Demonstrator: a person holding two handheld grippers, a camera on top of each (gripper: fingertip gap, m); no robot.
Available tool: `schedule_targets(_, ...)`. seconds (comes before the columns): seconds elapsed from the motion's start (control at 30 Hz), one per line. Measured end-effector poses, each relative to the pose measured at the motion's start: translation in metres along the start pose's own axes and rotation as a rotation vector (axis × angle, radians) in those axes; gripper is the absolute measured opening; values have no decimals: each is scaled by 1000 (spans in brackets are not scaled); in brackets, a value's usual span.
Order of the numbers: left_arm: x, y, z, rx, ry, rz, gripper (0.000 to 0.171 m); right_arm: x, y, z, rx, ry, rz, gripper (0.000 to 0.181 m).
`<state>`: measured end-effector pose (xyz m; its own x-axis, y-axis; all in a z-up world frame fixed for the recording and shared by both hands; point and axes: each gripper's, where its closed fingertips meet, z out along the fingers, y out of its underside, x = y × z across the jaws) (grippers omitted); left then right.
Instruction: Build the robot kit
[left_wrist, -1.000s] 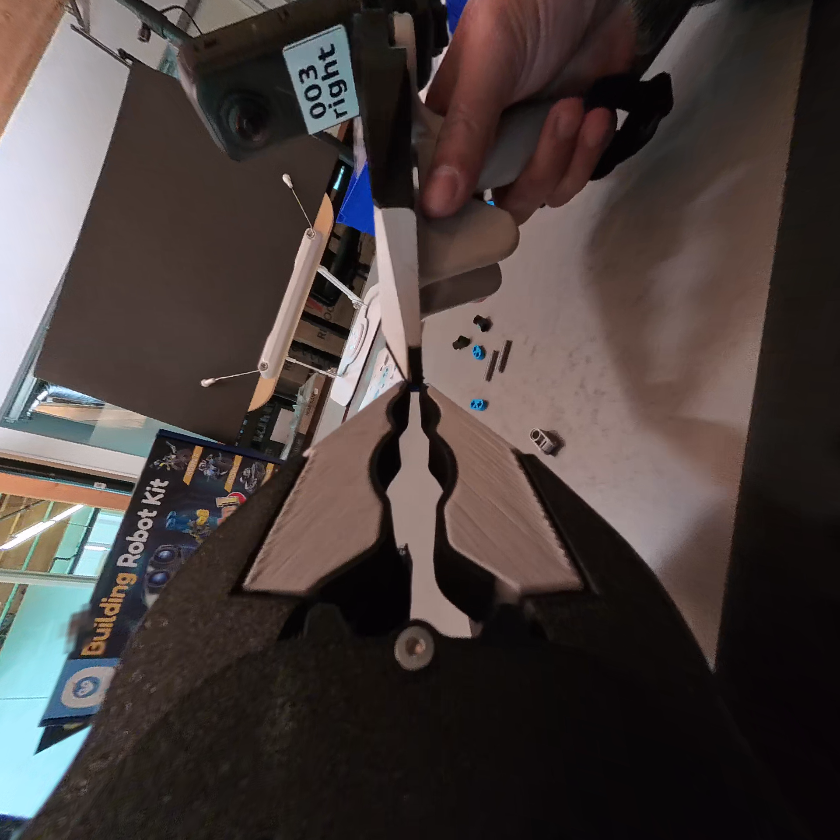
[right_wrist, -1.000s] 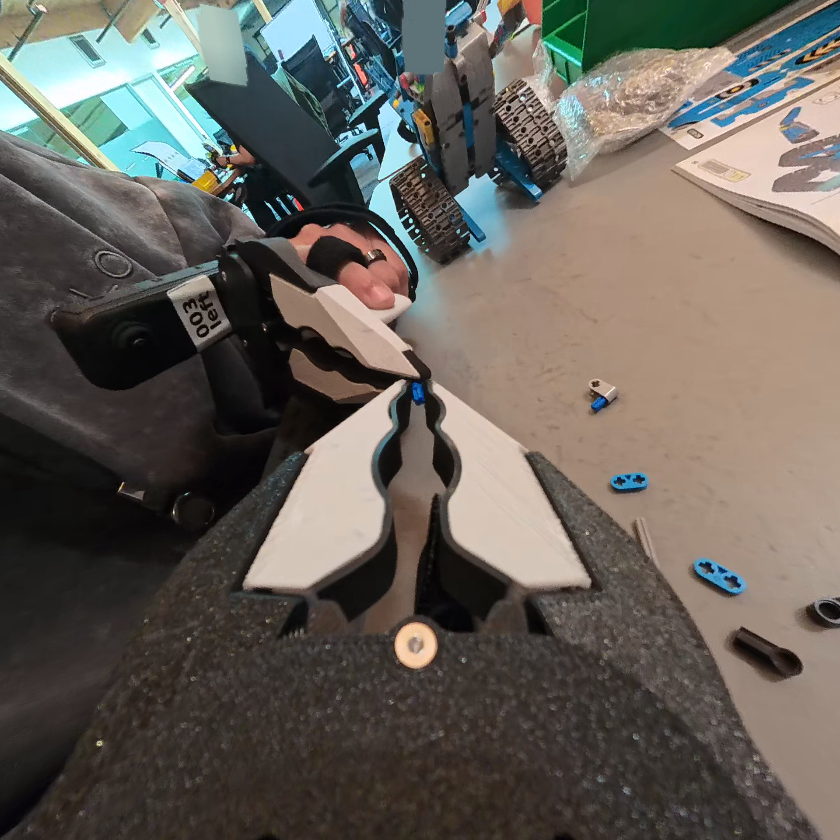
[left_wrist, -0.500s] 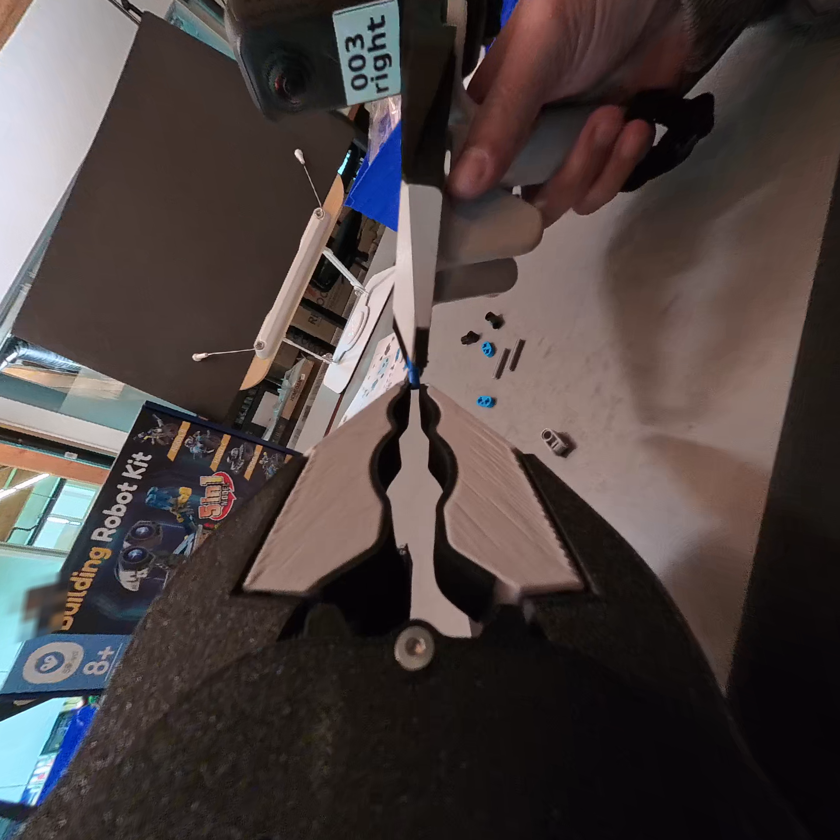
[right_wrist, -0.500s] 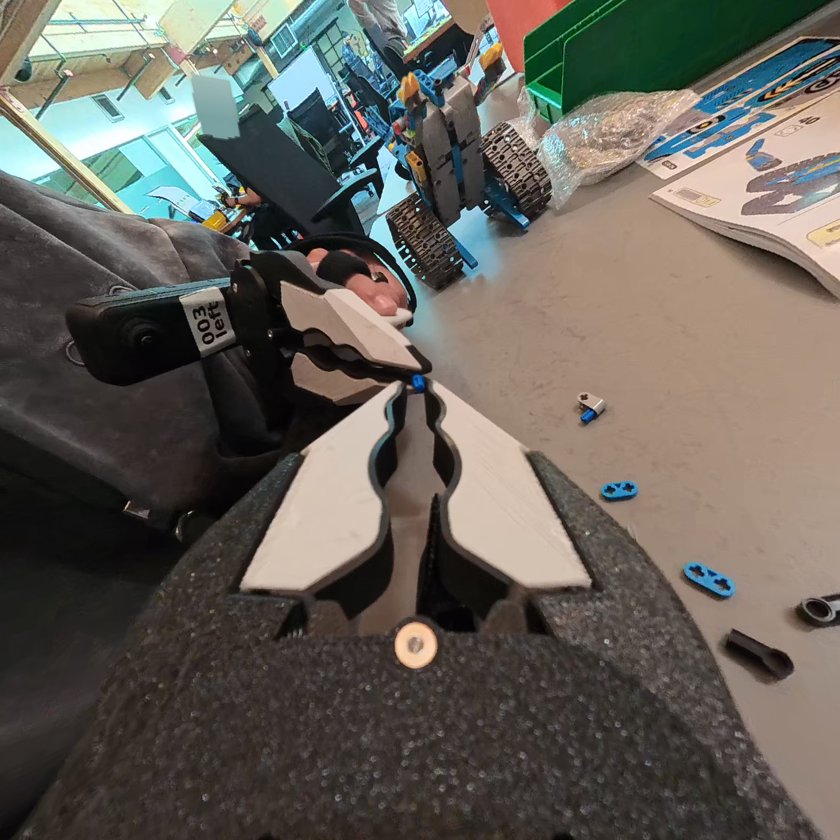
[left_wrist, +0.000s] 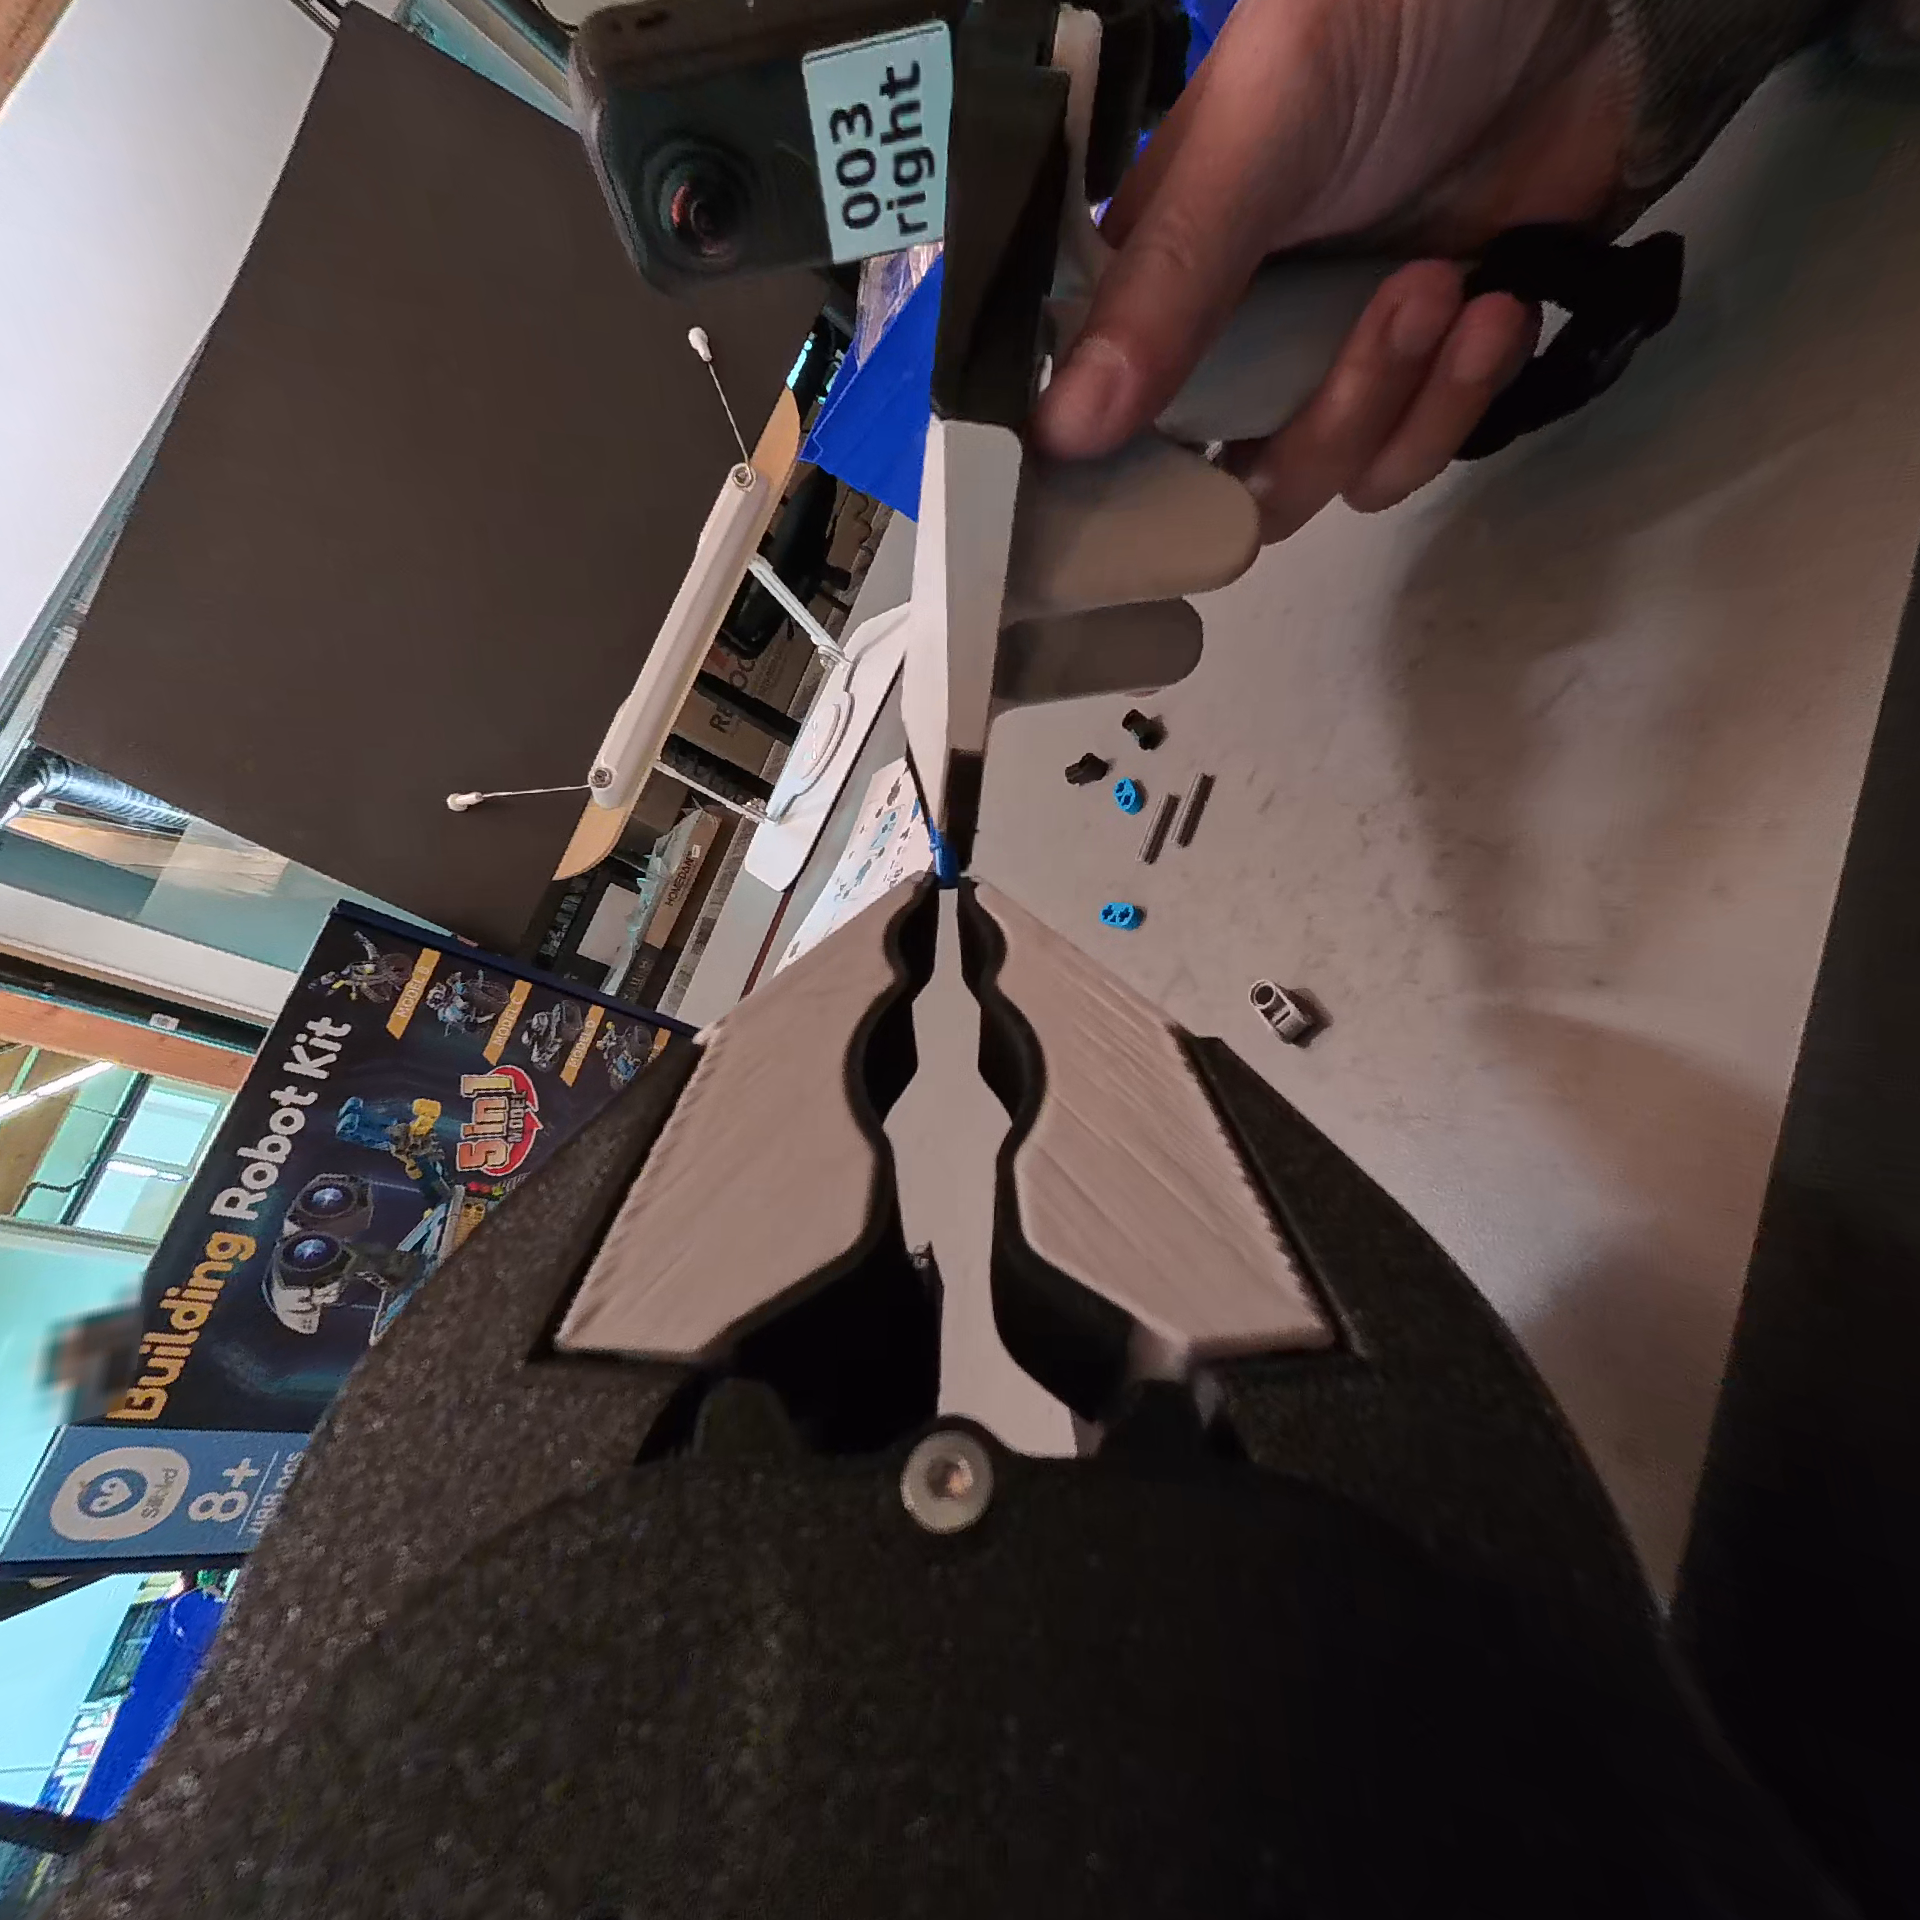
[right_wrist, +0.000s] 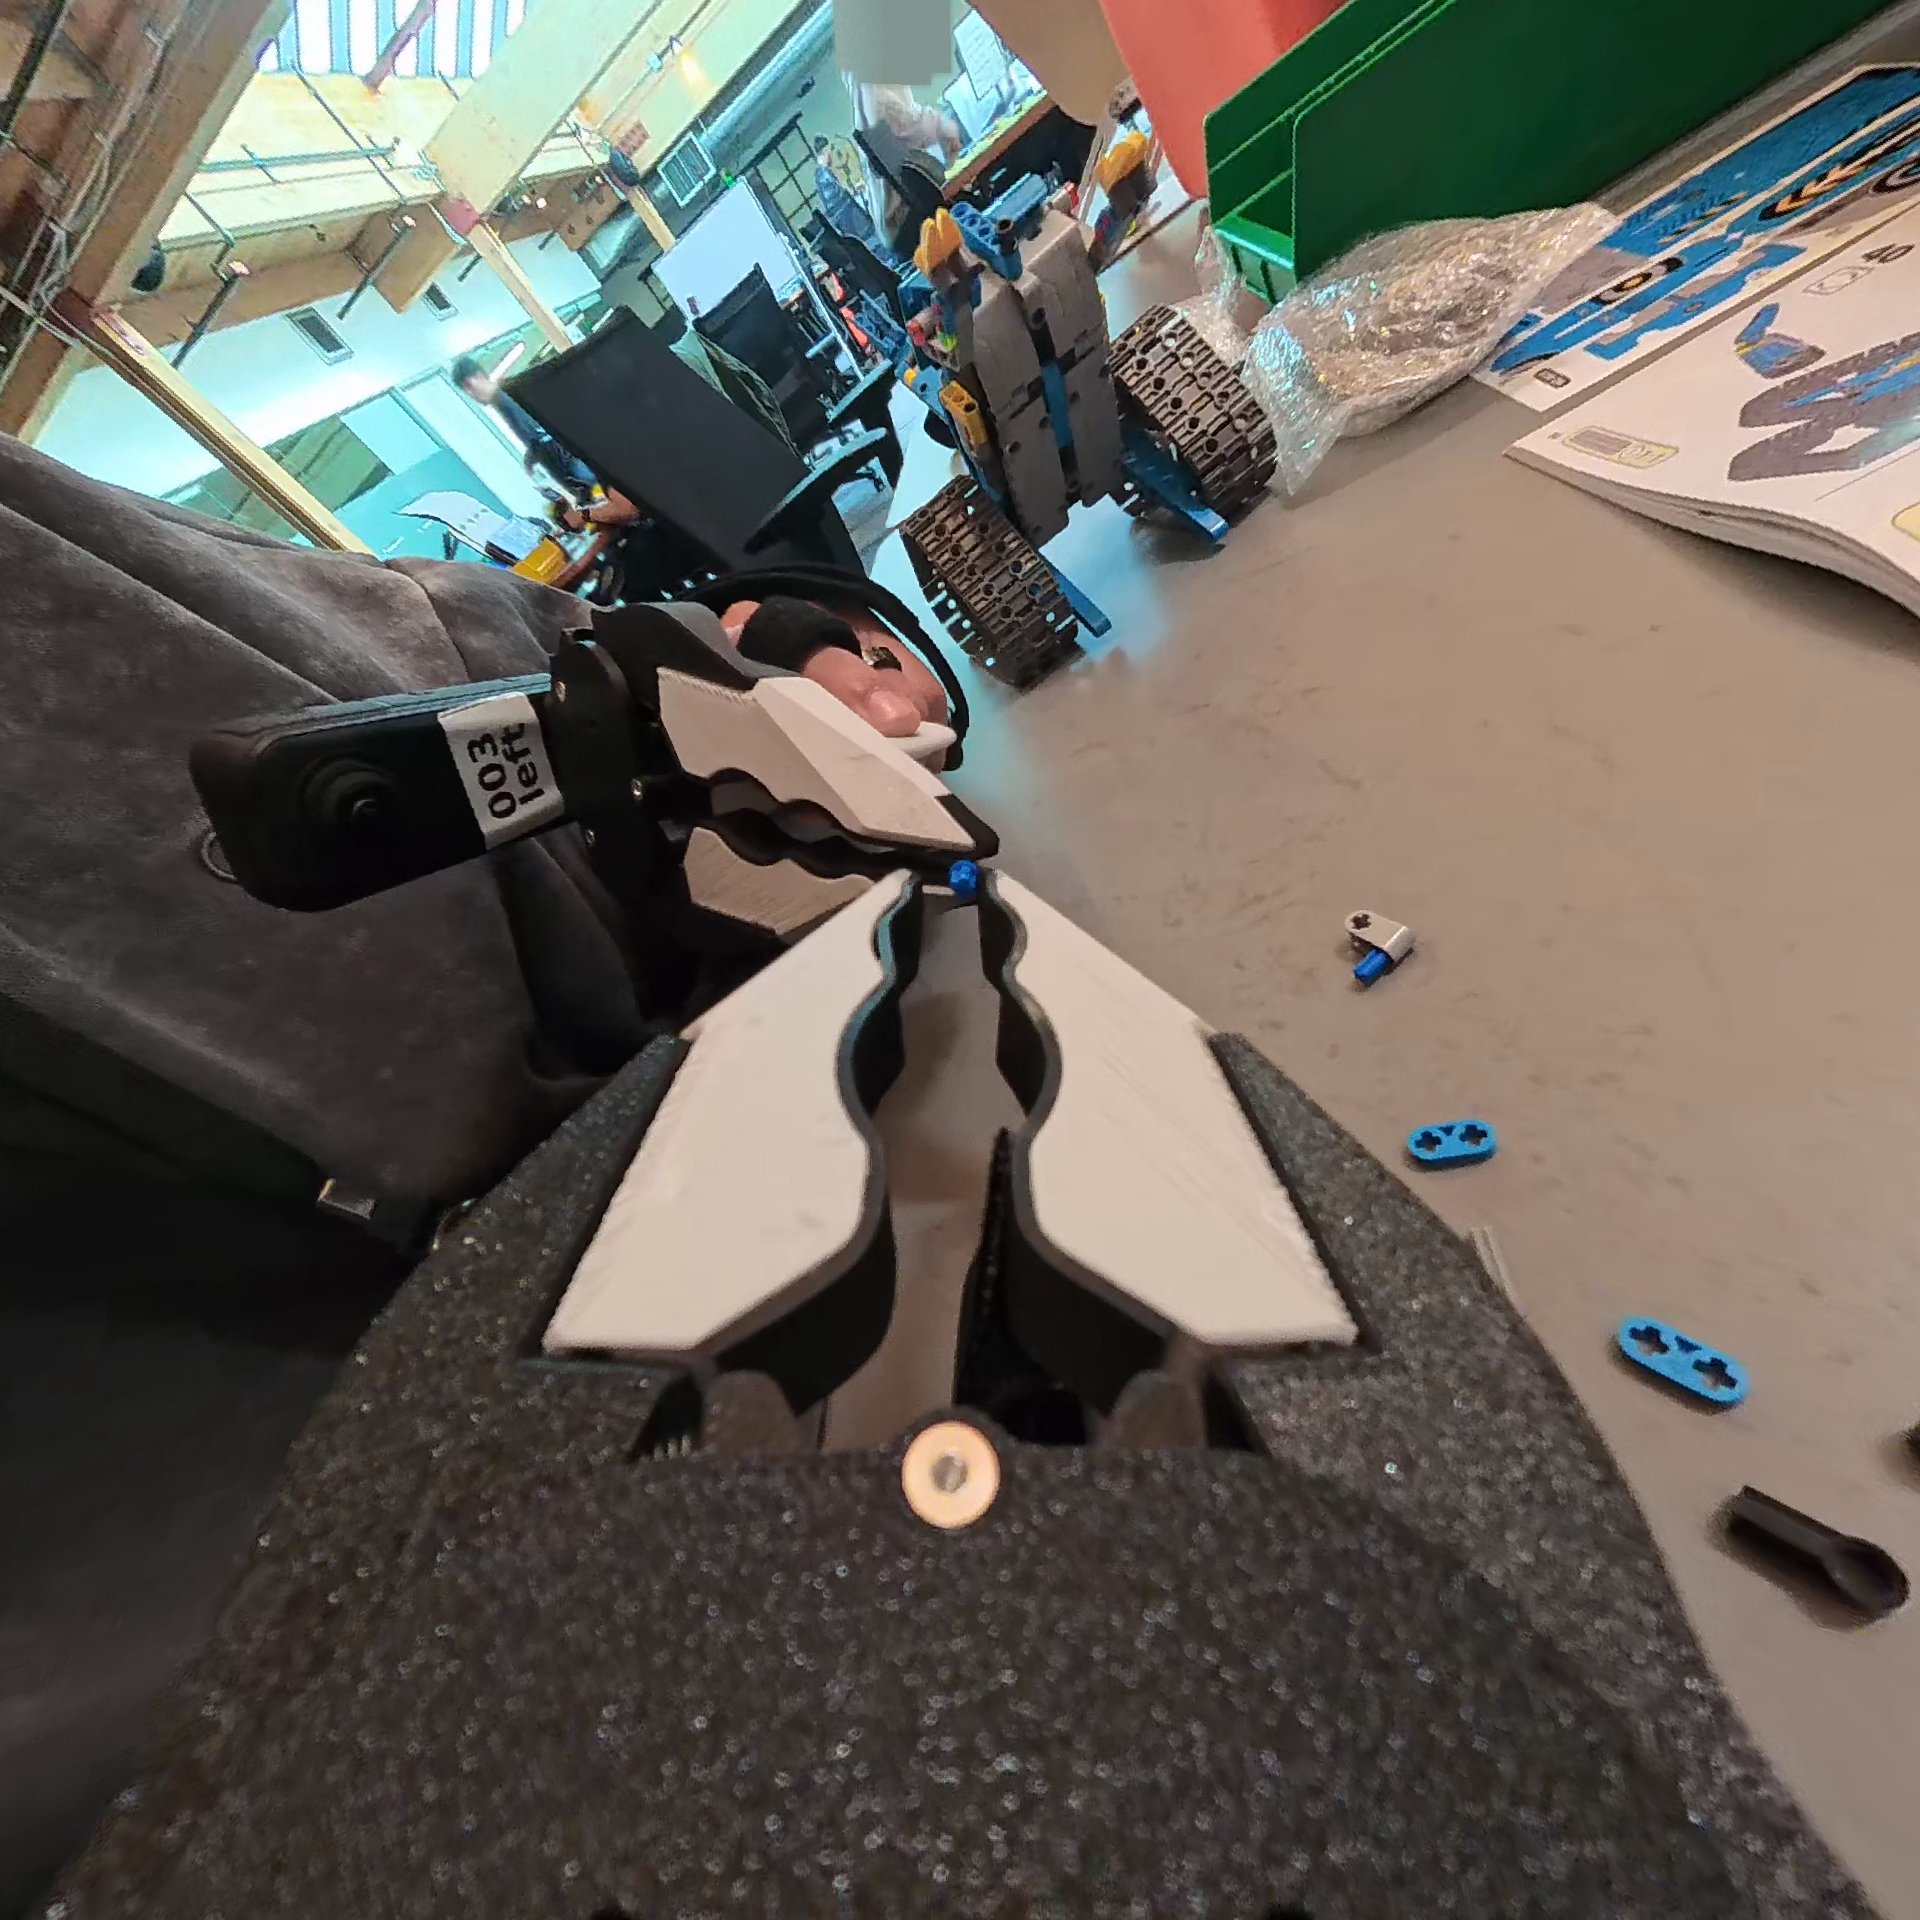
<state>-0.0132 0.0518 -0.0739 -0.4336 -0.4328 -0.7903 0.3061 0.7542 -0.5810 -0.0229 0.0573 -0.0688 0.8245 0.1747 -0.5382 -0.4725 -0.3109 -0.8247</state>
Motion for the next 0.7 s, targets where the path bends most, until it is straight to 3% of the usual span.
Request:
schedule_targets(0.3, 3, 1, 0, -4, 11, 10, 2, 3, 0, -1, 1, 24, -5, 4)
schedule_targets(0.4, 8, 2, 2, 9, 60, -56, 4, 4, 2, -2, -23, 42, -24, 3)
schedule_targets(0.47, 21, 16, 7, -51, 177, -177, 8, 12, 13, -4, -125, 122, -94, 3)
schedule_targets(0.5, 32, 26, 9, -108, 258, -239, 18, 17, 22, -7, -212, 178, -165, 3)
schedule_targets(0.57, 59, 40, 7, -203, 457, -374, 21, 21, 39, -9, -391, 248, -288, 3)
schedule_targets(0.7, 66, 29, 0, -179, 552, -496, 17, 27, 58, -4, -644, 297, -452, 3)
